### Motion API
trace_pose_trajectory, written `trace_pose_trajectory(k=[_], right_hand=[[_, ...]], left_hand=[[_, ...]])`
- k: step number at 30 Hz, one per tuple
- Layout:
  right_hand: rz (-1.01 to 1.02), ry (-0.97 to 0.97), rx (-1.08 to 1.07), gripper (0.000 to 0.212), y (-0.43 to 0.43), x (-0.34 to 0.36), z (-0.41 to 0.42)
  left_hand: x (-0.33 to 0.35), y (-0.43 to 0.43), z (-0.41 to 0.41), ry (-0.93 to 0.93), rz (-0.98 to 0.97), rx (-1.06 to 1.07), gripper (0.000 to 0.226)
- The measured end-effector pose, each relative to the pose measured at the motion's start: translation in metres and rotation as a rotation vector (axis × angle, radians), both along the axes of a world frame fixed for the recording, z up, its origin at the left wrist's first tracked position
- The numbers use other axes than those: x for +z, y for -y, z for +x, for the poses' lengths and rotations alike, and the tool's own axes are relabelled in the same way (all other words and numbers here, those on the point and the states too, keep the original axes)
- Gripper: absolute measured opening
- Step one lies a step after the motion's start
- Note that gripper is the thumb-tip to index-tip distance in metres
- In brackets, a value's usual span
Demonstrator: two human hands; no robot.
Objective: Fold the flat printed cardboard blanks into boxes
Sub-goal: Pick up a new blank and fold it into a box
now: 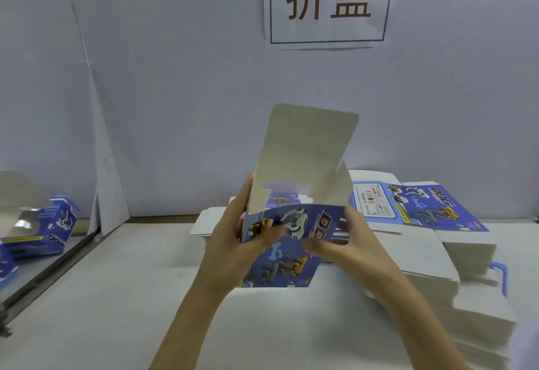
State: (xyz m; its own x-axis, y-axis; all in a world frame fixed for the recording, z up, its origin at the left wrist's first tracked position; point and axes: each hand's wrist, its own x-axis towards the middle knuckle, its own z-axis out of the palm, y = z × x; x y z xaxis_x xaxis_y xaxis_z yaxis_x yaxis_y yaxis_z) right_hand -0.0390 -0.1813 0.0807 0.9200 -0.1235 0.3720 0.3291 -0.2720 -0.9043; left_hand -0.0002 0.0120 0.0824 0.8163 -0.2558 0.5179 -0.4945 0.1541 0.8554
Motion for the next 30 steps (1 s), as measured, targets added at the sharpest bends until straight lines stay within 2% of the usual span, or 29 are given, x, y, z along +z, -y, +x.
trace_pose_trajectory(k=[2,4,6,8,10,13,15,18,20,23,27,30], right_hand=[[0.151,-0.008,0.055,0.044,-0.001,0.003,-0.001],[0.283,-0.033,0.121,0.033,-0.001,0.006,-0.002],[0.339,-0.020,0.073,0.012,0.001,0.007,-0.002],[0.332,-0.025,-0.050,0.023,0.003,0.006,0.000],[0.298,-0.031,-0.098,0.023,0.004,0.007,0.000],[0.280,-0.030,-0.091,0.021,0.001,0.004,0.001],[0.249,-0.059,-0.171,0.034,-0.003,-0.001,0.003],[0.236,-0.094,-0.237,0.052,-0.005,-0.004,0.004],[0.246,-0.124,-0.159,0.056,-0.005,-0.001,0.003],[0.298,-0.170,-0.053,0.047,-0.004,0.000,0.002],[0.416,-0.179,-0.130,0.026,-0.002,-0.005,0.008],[0.557,-0.224,-0.155,0.012,0.002,-0.008,0.009]], left_hand=[[-0.003,0.002,0.001,-0.033,0.060,0.061,0.082],[-0.006,-0.001,0.004,-0.059,0.118,0.147,0.077],[-0.005,-0.010,0.005,-0.046,0.253,0.142,0.073],[0.003,-0.021,0.003,-0.076,0.329,-0.016,0.059],[0.012,-0.027,0.001,-0.135,0.274,-0.112,0.046],[0.014,-0.026,0.004,-0.200,0.215,0.145,0.039],[0.012,-0.024,0.006,-0.229,0.222,0.279,0.028],[0.009,-0.025,0.009,-0.268,0.172,0.314,0.017],[0.007,-0.028,0.012,-0.284,0.162,0.325,0.011],[0.004,-0.034,0.016,-0.358,0.099,0.266,0.008],[0.003,-0.043,0.022,-0.485,-0.024,0.133,0.014],[-0.004,-0.045,0.027,-0.721,-0.283,0.033,0.013]])
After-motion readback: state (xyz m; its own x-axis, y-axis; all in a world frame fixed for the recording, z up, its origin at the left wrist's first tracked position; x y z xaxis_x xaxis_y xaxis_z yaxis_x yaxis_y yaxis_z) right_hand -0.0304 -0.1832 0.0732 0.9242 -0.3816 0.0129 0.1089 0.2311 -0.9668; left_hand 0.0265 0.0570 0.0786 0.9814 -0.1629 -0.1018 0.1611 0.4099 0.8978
